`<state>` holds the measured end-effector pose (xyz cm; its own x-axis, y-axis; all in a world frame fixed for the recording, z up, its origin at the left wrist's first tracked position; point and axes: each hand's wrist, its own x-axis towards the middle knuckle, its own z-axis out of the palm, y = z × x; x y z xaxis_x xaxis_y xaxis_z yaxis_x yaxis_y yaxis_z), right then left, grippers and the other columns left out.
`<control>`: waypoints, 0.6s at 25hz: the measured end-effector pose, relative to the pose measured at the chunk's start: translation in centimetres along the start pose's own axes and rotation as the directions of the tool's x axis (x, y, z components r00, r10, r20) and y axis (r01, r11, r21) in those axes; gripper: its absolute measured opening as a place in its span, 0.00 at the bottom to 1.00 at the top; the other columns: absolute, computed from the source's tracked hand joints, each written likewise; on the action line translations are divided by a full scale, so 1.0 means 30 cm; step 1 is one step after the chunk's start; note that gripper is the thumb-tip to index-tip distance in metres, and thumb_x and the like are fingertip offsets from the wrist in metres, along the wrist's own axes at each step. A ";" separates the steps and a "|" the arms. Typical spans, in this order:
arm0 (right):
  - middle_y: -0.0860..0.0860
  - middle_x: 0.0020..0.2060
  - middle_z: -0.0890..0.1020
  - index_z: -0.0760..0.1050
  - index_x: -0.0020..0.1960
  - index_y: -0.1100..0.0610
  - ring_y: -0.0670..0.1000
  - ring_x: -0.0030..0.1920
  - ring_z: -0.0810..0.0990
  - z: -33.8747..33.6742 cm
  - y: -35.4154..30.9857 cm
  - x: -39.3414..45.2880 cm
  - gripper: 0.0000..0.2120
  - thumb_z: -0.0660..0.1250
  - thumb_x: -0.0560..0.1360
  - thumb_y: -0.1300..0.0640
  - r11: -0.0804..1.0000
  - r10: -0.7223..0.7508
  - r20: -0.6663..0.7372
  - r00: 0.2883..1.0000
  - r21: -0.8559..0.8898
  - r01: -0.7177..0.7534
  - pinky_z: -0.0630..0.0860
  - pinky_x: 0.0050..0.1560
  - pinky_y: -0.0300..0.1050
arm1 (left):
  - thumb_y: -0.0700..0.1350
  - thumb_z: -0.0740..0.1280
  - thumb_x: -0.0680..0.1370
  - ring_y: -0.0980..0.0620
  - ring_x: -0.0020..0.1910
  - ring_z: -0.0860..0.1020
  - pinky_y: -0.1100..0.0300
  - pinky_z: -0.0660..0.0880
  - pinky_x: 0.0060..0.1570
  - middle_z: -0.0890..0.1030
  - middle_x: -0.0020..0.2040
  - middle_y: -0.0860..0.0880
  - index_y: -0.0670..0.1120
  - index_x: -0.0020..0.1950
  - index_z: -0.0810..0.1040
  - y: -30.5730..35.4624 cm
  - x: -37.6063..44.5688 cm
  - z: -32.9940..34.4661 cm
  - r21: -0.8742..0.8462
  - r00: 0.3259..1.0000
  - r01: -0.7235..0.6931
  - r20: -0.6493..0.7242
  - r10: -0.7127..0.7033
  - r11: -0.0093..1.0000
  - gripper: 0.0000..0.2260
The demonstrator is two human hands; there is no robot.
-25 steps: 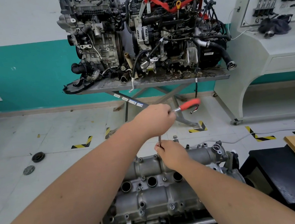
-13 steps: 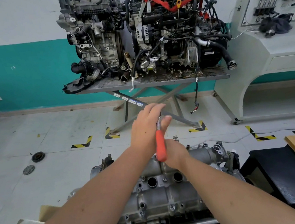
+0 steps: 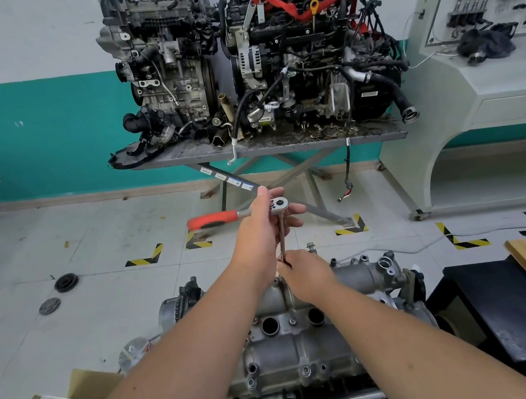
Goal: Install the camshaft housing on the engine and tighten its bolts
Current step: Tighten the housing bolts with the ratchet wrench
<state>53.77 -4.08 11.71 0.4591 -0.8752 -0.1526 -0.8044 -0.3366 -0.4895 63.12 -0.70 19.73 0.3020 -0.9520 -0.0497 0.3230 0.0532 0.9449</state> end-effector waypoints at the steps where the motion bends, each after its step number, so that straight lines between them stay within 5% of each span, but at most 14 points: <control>1: 0.47 0.33 0.72 0.63 0.35 0.51 0.56 0.42 0.72 0.002 -0.001 -0.001 0.18 0.54 0.83 0.48 1.000 0.005 0.001 1.000 0.004 -0.005 0.66 0.41 0.48 | 0.60 0.54 0.83 0.50 0.38 0.82 0.54 0.73 0.47 0.86 0.44 0.45 0.48 0.59 0.76 0.013 0.004 -0.007 0.006 0.999 0.038 -0.008 -0.038 0.999 0.20; 5: 0.50 0.38 0.76 0.67 0.39 0.51 0.56 0.43 0.73 0.002 0.002 0.003 0.15 0.55 0.83 0.47 1.000 -0.007 0.001 1.000 0.010 0.007 0.67 0.42 0.48 | 0.58 0.57 0.83 0.47 0.38 0.84 0.53 0.76 0.46 0.85 0.39 0.47 0.47 0.56 0.73 0.073 0.018 -0.020 0.131 0.989 0.145 0.000 -0.146 0.981 0.16; 15: 0.51 0.44 0.80 0.76 0.49 0.53 0.56 0.47 0.76 0.013 0.014 0.011 0.14 0.56 0.83 0.47 1.000 -0.025 -0.012 1.000 0.012 0.025 0.70 0.44 0.48 | 0.54 0.54 0.83 0.52 0.44 0.85 0.52 0.73 0.46 0.85 0.38 0.51 0.49 0.50 0.74 0.181 0.013 -0.021 0.593 0.967 0.104 0.127 -0.221 0.799 0.13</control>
<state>53.73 -4.39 11.11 0.4744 -0.8706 -0.1300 -0.7880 -0.3542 -0.5035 65.56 -0.61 24.64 0.1066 -0.9707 -0.2156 -0.2420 -0.2356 0.9412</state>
